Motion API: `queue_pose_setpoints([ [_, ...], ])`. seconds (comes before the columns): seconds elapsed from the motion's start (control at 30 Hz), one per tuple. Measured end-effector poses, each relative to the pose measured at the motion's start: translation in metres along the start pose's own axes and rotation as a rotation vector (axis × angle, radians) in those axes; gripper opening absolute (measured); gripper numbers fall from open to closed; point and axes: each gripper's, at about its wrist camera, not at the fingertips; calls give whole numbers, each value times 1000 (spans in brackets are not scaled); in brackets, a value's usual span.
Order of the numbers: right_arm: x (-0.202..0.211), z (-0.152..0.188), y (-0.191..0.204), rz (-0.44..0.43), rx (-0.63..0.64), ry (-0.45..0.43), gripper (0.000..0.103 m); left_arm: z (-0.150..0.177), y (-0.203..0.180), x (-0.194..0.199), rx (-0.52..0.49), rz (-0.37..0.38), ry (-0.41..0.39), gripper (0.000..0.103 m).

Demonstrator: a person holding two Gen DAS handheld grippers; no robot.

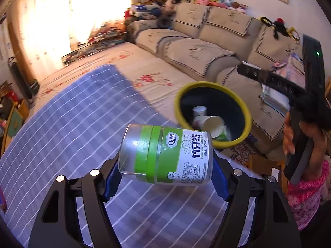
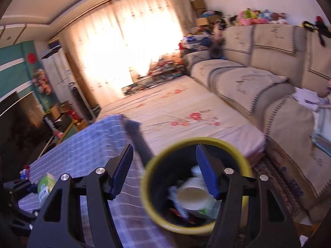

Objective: Collect trash

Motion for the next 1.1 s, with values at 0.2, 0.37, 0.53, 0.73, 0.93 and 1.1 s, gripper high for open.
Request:
queue_pose_setpoints([
  [0.2, 22, 0, -76, 118, -80, -15, 61, -50, -56, -61, -85, 101, 47, 73],
  [0.37, 21, 4, -107, 154, -112, 0, 61, -78, -75, -122, -105, 117, 132, 73],
  [0.53, 13, 8, -109, 149, -118, 21, 61, -92, -83, -164, -116, 106, 177, 73],
  [0.73, 6, 12, -99, 135, -101, 43, 63, -99, -84, -186, -96, 101, 186, 84],
  [0.93, 14, 12, -88, 122, -81, 39, 63, -89, -67, -140, -46, 73, 104, 84],
  [1.1, 23, 17, -64, 89, -26, 54, 69, -60, -39, -55, 67, 17, -64, 97],
])
Point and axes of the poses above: each gripper's, at about its wrist camera, not at the fingertips, and x roughly against the way its jaws point, y to its left, z to its underside, and after that the axes turned 9 degrees about -x, right-handed
